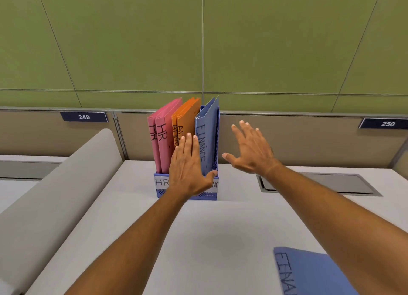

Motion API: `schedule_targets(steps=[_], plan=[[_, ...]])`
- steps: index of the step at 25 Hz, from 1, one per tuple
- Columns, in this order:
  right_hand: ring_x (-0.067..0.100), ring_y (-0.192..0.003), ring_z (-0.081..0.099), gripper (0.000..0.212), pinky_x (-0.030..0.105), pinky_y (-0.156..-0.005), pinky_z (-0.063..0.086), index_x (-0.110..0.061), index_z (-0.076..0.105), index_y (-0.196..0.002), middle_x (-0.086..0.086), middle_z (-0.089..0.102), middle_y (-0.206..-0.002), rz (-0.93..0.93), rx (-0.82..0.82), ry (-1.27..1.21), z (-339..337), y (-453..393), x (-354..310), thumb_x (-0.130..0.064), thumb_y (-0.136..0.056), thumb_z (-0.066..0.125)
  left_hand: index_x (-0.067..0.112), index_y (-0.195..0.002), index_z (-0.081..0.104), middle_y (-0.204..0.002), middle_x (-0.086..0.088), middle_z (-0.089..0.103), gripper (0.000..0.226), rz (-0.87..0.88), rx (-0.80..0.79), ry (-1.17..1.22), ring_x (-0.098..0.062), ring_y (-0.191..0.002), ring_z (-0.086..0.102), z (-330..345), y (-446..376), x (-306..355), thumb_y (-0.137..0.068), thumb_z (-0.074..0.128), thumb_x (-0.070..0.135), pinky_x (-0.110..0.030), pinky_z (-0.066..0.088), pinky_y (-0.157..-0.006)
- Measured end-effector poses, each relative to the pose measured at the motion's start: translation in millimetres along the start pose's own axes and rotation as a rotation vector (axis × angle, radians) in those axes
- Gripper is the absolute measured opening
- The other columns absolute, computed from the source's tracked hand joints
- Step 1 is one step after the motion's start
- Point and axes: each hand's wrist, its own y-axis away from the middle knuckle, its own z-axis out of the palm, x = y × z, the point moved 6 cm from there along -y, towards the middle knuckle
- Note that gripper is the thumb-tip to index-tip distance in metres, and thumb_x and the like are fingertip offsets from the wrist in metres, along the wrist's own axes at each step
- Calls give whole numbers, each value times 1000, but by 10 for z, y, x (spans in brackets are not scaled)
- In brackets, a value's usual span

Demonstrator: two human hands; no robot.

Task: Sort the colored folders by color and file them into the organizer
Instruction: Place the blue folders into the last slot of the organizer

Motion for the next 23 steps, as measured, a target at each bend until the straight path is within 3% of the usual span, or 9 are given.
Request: schedule_targets(steps=[6, 17, 23], plan=[[29, -148, 6, 93, 49, -120, 8, -18, 13, -153, 14, 6, -161, 106, -42, -28, 90, 903, 278, -71, -81, 38, 11, -151, -13, -159, -9, -18, 110, 26, -78, 16, -25, -147, -17, 83, 485, 449, -74, 38, 71, -40, -5, -119], [28, -149, -7, 99, 47, -120, -4, -20, 0, -154, 12, -6, -161, 292, -210, -69, 452, 2713, 936, -78, -76, 18, 18, -150, -16, -158, -5, -21, 109, -18, -308, 119, -25, -147, -17, 794, 1630, 1607, -72, 29, 78, -43, -1, -119], [27, -148, -8, 100, 46, -120, -3, -20, -3, -153, 12, -8, -161, 407, -307, -128, 606, 3557, 1249, -76, -76, 25, 14, -151, -13, -159, -8, -17, 110, -66, -451, 156, -24, -147, -14, 1160, 2331, 1977, -74, 37, 74, -38, 1, -119]])
